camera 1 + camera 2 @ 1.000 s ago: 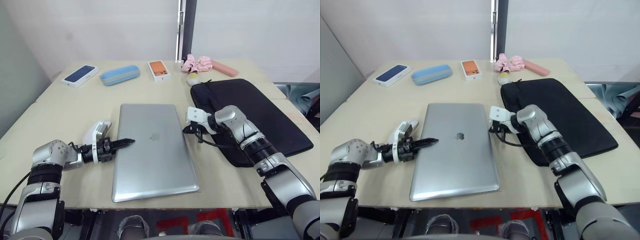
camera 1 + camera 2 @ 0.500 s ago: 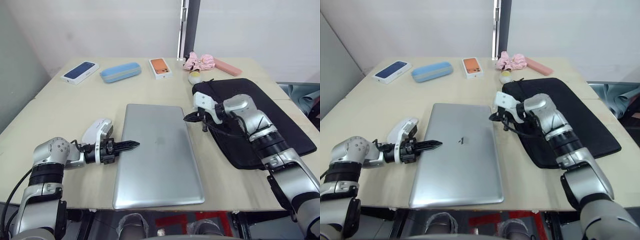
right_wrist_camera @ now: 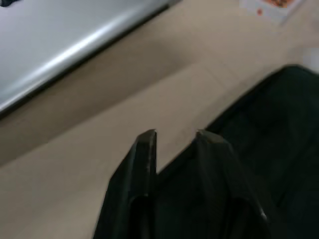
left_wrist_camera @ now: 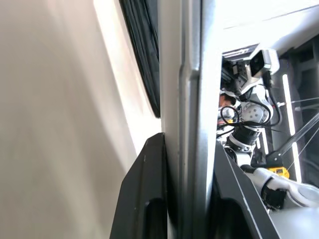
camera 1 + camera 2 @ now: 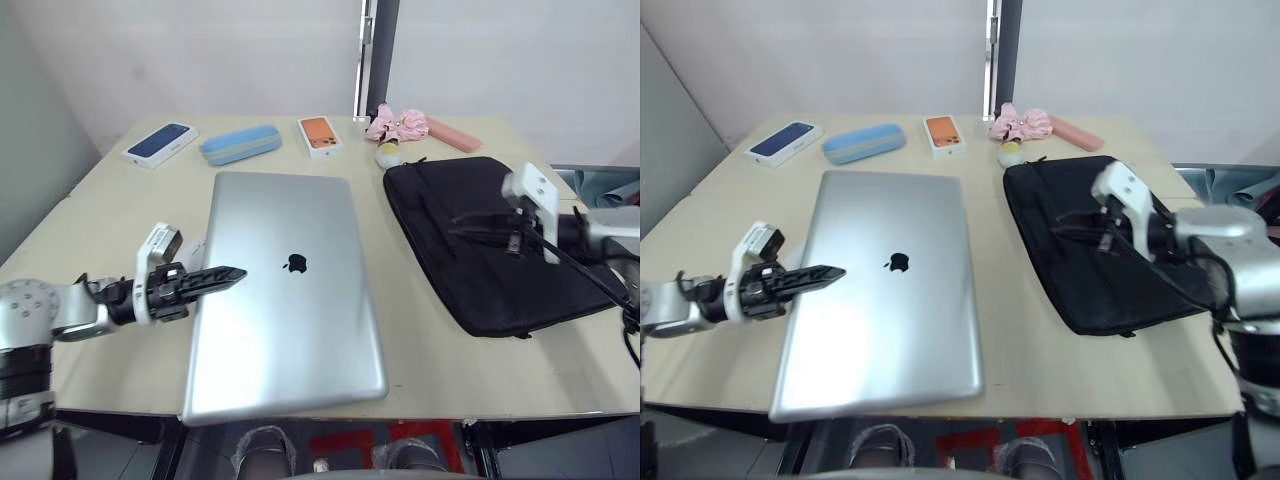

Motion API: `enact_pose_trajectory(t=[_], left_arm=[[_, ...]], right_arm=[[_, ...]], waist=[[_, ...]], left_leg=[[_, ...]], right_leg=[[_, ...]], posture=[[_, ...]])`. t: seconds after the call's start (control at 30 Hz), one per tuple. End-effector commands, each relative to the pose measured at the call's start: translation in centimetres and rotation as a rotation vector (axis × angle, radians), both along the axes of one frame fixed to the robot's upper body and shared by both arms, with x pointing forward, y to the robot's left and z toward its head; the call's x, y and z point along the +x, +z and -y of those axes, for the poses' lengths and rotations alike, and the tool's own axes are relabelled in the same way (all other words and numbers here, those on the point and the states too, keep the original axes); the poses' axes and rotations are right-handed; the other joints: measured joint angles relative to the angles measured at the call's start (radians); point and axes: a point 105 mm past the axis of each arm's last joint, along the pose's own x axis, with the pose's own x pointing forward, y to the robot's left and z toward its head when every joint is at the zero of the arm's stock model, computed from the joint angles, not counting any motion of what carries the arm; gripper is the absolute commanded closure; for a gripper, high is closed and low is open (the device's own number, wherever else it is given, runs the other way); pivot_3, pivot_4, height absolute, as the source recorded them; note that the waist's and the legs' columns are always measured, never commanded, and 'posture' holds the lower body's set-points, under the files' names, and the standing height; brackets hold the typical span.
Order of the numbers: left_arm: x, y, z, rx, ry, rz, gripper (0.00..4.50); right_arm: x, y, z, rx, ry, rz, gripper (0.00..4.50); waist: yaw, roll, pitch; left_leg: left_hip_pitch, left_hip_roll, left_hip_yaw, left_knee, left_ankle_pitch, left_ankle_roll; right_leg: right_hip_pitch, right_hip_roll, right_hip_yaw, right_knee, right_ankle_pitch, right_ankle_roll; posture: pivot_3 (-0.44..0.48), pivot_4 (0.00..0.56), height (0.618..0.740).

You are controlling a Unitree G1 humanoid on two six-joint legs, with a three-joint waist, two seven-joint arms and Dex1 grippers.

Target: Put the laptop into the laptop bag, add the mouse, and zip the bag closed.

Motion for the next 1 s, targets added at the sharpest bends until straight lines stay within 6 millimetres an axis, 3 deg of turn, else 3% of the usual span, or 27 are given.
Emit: enact_pose_trajectory(t=[0.03, 0.1, 0.2, 0.43, 0.63, 0.83, 1.0], left_arm=[[-1.4, 4.0, -2.2, -0.036, 0.026, 0.096, 4.22], [-1.4, 4.2, -3.4, 0.01, 0.074, 0.08, 4.22], [-0.2, 4.7, -4.5, 0.027, 0.148, 0.097, 4.22], [1.8, 4.2, -5.1, 0.012, 0.216, 0.101, 4.22], [2.7, 3.1, -4.0, -0.002, 0.205, 0.091, 4.22], [3.7, 2.0, -3.2, -0.009, 0.218, 0.085, 4.22], [4.3, 2.3, -2.8, -0.037, 0.229, 0.112, 4.22]], right_arm=[[-2.4, 1.7, 1.7, -0.017, -0.077, 0.032, 1.64], [-3.0, 1.8, 2.4, -0.025, -0.124, 0.031, 1.0], [-3.3, 2.0, 1.8, -0.015, -0.131, 0.036, 0.03], [-2.4, 1.9, -1.8, 0.027, -0.088, 0.035, 0.03], [4.4, 1.6, -3.9, 0.051, -0.355, 0.075, 0.03], [8.0, -0.2, -6.4, 0.029, -0.422, 0.069, 0.03], [10.5, -2.1, -6.4, -0.008, -0.501, 0.07, 0.03]], waist=[[0.001, -0.001, 0.0], [0.001, -0.001, 0.001], [0.001, -0.001, 0.001], [0.0, -0.001, 0.001], [-0.011, -0.001, 0.001], [0.001, -0.001, 0.001], [0.009, -0.001, 0.001]], left_leg=[[0.0, 0.001, 0.0, 0.0, 0.0, 0.0], [0.001, 0.002, 0.0, 0.0, 0.0, 0.0], [0.003, 0.002, 0.001, 0.002, -0.002, -0.002], [0.005, 0.001, 0.001, 0.01, -0.002, -0.002], [0.004, 0.001, 0.0, 0.014, 0.001, -0.007], [0.002, 0.001, -0.002, 0.013, 0.002, -0.01], [0.0, 0.001, -0.005, 0.014, 0.002, -0.011]], right_leg=[[0.0, 0.001, 0.0, 0.0, 0.0, 0.0], [0.0, 0.002, 0.0, 0.0, 0.0, 0.0], [0.001, 0.001, 0.003, 0.002, 0.0, 0.001], [0.003, 0.001, 0.005, 0.009, 0.0, 0.001], [0.001, 0.001, 0.005, 0.016, 0.0, 0.001], [0.001, 0.001, 0.003, 0.015, 0.0, 0.001], [0.001, 0.001, 0.0, 0.015, 0.001, 0.002]], posture=[[0.0, 0.15, 0.74], [0.0, 0.15, 0.74], [0.0, 0.15, 0.74], [0.0, 0.15, 0.74], [0.0, 0.15, 0.74], [0.0, 0.15, 0.74], [0.0, 0.15, 0.74]])
